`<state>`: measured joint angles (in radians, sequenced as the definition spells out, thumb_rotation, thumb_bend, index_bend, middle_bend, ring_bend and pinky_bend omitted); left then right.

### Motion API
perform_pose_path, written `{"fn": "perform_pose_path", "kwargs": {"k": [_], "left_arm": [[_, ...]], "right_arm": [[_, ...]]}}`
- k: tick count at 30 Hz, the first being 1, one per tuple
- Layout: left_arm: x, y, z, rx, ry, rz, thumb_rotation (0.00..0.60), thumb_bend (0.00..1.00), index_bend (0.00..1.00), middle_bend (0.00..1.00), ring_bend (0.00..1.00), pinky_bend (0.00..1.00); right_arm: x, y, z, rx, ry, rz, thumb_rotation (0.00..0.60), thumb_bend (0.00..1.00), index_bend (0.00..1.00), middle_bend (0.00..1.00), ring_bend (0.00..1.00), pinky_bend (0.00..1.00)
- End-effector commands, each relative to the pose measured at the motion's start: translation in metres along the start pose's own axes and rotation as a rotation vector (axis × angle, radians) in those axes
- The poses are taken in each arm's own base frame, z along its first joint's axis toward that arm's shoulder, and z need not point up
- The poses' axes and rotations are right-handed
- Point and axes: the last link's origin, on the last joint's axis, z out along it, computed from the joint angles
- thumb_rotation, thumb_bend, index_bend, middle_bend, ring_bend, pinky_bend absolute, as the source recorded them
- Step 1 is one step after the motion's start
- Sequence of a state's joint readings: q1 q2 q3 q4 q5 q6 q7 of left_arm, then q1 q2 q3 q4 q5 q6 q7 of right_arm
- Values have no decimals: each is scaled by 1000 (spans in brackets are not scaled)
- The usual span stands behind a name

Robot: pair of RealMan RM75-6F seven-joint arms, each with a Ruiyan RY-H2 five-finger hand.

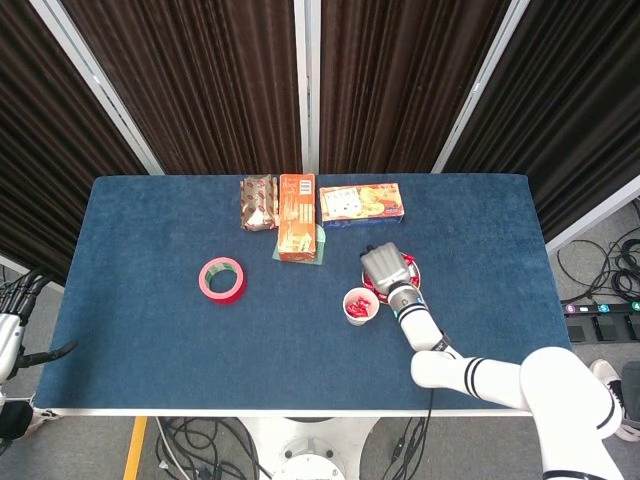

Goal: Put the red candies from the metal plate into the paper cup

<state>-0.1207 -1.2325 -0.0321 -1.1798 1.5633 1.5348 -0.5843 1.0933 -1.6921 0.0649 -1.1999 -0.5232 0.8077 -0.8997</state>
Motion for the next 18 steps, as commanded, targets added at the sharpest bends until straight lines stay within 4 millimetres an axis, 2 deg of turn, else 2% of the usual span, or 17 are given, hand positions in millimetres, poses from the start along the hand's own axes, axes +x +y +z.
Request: {"fn": "perform_pose_path", "kwargs": {"k": [1,18], "left_arm": [[0,0,0,-1,-1,0,600,117,127,100,34,98],[-1,2,0,-8,-5,2,600,117,126,100,34,98]], "right_arm": [[-1,1,0,-2,-3,-2,600,179,310,242,787,951],[-9,14,-5,-31,-28,7,600,173,300,265,788,951]]}}
